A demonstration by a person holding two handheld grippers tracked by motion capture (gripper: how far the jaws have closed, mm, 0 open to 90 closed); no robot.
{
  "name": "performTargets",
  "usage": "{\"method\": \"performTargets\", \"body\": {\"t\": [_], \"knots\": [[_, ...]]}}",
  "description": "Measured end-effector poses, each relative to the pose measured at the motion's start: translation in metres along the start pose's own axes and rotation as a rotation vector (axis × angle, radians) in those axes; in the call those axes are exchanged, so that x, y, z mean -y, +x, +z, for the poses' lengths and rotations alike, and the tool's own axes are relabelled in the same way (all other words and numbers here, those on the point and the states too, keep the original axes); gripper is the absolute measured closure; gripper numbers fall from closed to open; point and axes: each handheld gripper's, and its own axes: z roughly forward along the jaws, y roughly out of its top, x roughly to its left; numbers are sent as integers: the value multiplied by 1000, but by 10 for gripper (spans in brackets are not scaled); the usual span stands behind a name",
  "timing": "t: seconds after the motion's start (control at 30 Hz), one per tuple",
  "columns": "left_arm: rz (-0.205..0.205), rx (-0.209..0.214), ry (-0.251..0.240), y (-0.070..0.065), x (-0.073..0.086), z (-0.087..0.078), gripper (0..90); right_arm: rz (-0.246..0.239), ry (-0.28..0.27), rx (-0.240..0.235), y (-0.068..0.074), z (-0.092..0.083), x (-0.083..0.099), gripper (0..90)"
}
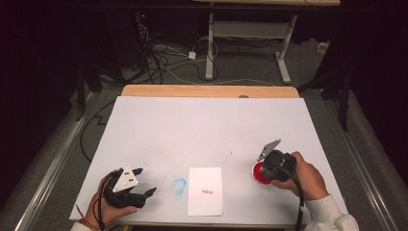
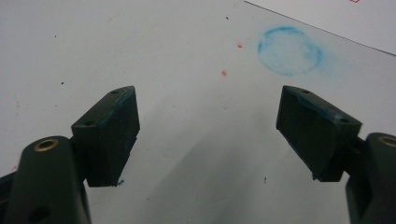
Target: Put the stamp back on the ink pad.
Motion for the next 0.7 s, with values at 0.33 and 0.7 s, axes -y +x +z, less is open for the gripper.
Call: {"method": "performTargets", "body": {"t": [0.33, 0.7], "knots": [[-3, 1, -1, 0, 0, 0, 207, 7, 30, -5, -2, 8, 1, 747], [-4, 5, -1, 0, 0, 1, 207, 7, 28, -9, -2, 9, 1, 753]]}}
